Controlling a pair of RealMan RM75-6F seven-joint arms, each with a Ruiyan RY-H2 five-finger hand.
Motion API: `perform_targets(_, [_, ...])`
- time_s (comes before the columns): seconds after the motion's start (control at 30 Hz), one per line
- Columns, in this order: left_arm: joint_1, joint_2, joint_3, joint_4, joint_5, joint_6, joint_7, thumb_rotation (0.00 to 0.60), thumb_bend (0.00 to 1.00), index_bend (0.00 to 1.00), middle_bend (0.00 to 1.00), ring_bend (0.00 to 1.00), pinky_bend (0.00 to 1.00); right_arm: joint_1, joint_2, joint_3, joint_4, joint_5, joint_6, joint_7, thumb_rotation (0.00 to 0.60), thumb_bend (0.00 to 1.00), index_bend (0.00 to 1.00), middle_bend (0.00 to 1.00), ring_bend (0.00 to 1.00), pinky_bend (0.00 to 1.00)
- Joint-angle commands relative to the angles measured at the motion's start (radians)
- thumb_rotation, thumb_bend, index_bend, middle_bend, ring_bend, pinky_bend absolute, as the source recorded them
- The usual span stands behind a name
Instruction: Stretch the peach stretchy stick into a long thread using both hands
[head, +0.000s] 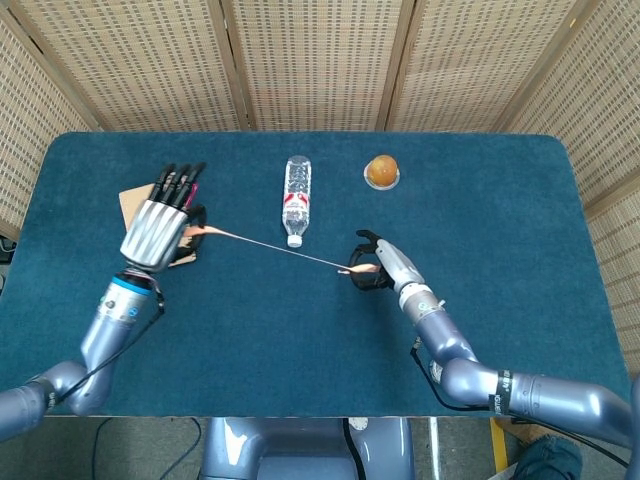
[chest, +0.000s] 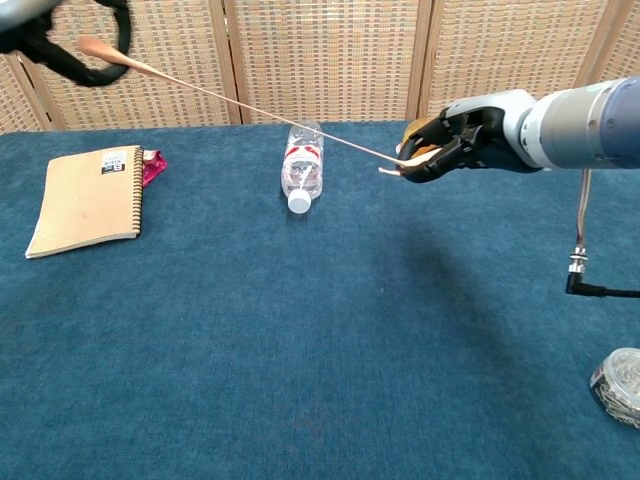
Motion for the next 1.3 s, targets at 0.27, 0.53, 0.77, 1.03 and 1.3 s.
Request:
perform_targets(0.27, [0.095,0.122,-0.002,0.112,-0.045,0.025,-0.164,0.600,0.66,0.80,0.00,0.00,0.00,-0.034,0.037,-0.012,-0.003,-0.018,-0.007,0.019,0.600,0.60,0.84,0.16,0.00,0.00])
perform_targets(0.53, [0.149,0.166,0.011,0.234,-0.061,0.024,-0.260,0.600,0.66,0.80,0.00,0.00,0.00,-0.057,0.058,-0.021,-0.006,-0.029,-0.004,0.027,0.600,0.60,0.84,0.16,0.00,0.00])
perform_targets(0.77, [0.180,0.176,0.009,0.330,-0.091,-0.002,-0.354,0.600,0.66,0.80,0.00,0.00,0.00,-0.089,0.090,-0.026,-0.013,-0.049,-0.007,0.048,0.600,0.61,0.84,0.16,0.00,0.00])
perform_targets(1.03, [0.175,0.140,0.010,0.405,-0.086,-0.029,-0.422,0.600,0.66,0.80,0.00,0.00,0.00,-0.180,0.209,-0.058,-0.065,-0.155,-0.036,0.083,0.600,0.61,0.84,0.16,0.00,0.00])
perform_targets(1.3, [0.148,0.097,0.002,0.485,-0.096,-0.079,-0.442,0.600,0.66,0.81,0.00,0.00,0.00,-0.381,0.399,-0.104,-0.077,-0.397,-0.093,0.248,0.600,0.61,0.84,0.16,0.00,0.00])
